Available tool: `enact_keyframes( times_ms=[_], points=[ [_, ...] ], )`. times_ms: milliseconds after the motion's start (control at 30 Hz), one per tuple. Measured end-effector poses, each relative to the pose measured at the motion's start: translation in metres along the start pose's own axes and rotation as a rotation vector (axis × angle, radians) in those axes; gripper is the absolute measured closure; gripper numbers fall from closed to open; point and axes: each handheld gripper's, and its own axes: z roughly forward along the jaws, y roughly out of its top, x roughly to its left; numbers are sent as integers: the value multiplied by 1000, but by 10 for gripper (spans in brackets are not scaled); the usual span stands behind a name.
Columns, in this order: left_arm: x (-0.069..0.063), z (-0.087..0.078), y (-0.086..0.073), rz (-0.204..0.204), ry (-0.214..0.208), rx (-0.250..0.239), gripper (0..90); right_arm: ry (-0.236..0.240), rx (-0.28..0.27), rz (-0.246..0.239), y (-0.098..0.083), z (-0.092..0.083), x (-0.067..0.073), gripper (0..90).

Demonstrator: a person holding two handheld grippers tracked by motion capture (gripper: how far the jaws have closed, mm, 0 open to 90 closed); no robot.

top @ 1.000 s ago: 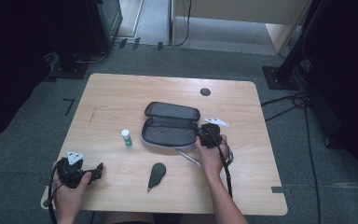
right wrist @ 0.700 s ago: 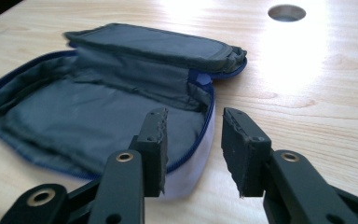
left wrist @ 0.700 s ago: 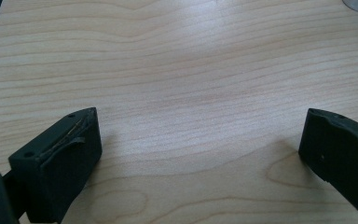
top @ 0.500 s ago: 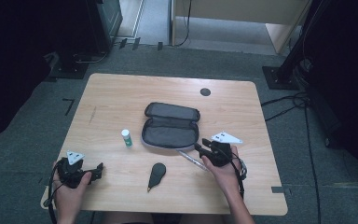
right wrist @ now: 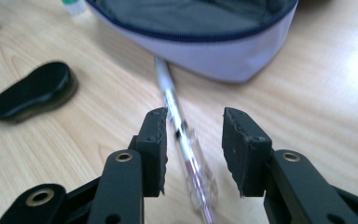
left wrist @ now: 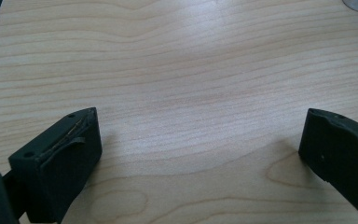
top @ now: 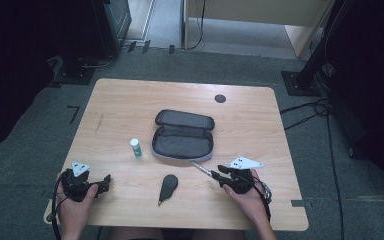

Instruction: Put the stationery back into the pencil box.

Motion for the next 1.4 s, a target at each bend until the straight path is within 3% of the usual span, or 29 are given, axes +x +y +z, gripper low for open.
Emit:
enact_keyframes(
  times_ms=[200,267,433,533,667,800,900,1067,1100,1200,1300,1400],
  points=[
    [0,0,0,1,0,0,0,22,48,-25,-12,7,3,573],
    [0,0,0,0,0,0,0,6,54,-42,-15,8,4,577],
    [0,0,0,0,0,0,0,-19,51,-53,-18,5,4,631],
    [0,0,0,0,0,0,0,-29,44,-65,-20,4,5,714],
    [0,0,0,0,0,0,0,6,47,-91,-22,2,7,748],
    [0,0,0,0,0,0,0,36,60,-156,-25,-1,11,751],
    [0,0,0,-1,0,0,0,53,61,-166,-28,-6,10,752],
    [0,0,0,0,0,0,0,25,48,-135,-31,-9,8,713],
    [0,0,0,-1,0,-1,0,24,47,-140,-31,-8,8,667],
    [0,0,0,-1,0,0,0,7,49,-165,-31,-6,12,638],
    [0,0,0,-1,0,-1,0,-25,46,-174,-31,-4,17,656],
    [0,0,0,-1,0,-1,0,-23,41,-177,-31,-4,18,751]
  ],
)
